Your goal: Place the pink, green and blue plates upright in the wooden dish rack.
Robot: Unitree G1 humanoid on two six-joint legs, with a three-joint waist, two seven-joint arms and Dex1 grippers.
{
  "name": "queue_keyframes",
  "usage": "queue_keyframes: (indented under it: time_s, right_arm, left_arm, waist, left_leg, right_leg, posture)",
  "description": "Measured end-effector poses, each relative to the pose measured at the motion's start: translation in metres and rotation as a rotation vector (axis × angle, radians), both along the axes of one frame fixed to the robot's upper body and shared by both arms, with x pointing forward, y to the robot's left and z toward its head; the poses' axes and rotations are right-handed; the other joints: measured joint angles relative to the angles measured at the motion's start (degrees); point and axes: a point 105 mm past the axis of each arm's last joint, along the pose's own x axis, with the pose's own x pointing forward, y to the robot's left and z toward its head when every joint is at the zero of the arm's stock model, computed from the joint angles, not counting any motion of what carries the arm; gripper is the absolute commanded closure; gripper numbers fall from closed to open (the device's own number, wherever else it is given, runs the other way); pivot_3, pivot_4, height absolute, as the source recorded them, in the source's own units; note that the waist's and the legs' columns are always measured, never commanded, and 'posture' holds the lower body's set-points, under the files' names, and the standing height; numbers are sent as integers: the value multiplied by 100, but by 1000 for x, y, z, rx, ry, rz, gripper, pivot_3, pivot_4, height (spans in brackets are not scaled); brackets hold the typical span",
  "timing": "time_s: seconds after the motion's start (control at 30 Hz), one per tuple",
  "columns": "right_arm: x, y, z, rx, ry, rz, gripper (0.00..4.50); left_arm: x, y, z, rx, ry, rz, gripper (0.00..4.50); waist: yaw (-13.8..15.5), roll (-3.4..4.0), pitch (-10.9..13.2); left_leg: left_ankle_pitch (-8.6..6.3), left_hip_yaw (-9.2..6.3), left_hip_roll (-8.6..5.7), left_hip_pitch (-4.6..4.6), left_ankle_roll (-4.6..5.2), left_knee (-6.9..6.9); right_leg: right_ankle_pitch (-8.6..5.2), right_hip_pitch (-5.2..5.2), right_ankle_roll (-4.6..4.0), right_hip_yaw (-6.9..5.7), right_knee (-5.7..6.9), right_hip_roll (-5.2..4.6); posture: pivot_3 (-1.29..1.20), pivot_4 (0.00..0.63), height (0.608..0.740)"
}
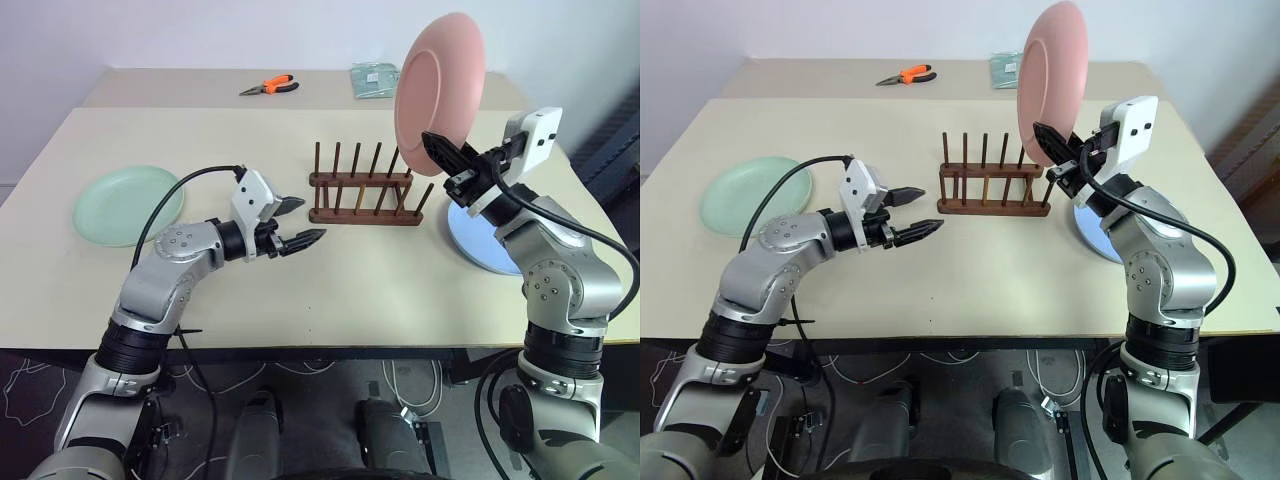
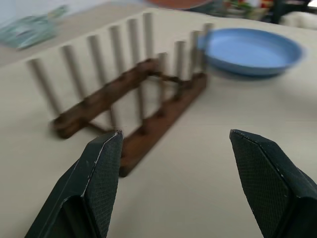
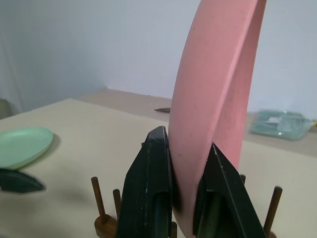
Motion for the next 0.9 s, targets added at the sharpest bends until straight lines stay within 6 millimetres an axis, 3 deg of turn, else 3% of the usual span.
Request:
queue_keyframes:
  time_s: [0.5, 0.53, 0.63, 0.7, 0.9]
  right_arm:
    - [17, -17, -21, 62, 110, -114, 4500]
    - [18, -18, -24, 64, 120, -116, 4060]
    - [19, -19, -28, 54, 129, -133, 2832]
    - [21, -24, -27, 44, 108, -176, 1895]
    - [22, -38, -6, -10, -1, -259, 1895]
  left_arm:
    - [-6, -5, -2, -6, 13, -23, 992]
    - [-6, -6, -2, -8, 13, -24, 931]
    - [-7, -7, -3, -15, 27, -27, 55]
    - [-6, -9, -4, -26, 37, -26, 0]
    - [6, 1, -6, -38, 36, 68, 0]
  waist:
    - [0, 0, 0]
    - [1, 0, 0]
    - [-1, 1, 0]
    - [1, 1, 0]
    - [1, 1, 0]
  left_leg:
    - [0, 0, 0, -3, 3, 2]
    - [0, 0, -1, -3, 3, 2]
    - [0, 0, 0, -3, 4, 2]
    - [0, 0, -1, -3, 4, 3]
    - [0, 0, 0, -3, 4, 3]
  right_leg:
    - [0, -2, 2, 1, 0, 0]
    - [0, -2, 1, 1, 0, 0]
    - [0, -2, 2, 1, 0, 0]
    - [0, -2, 2, 1, 0, 0]
    - [0, -3, 2, 1, 0, 1]
  posture:
    - [0, 150, 740]
    - [0, 150, 740]
    - [0, 150, 740]
    - [0, 150, 740]
    - [0, 150, 740]
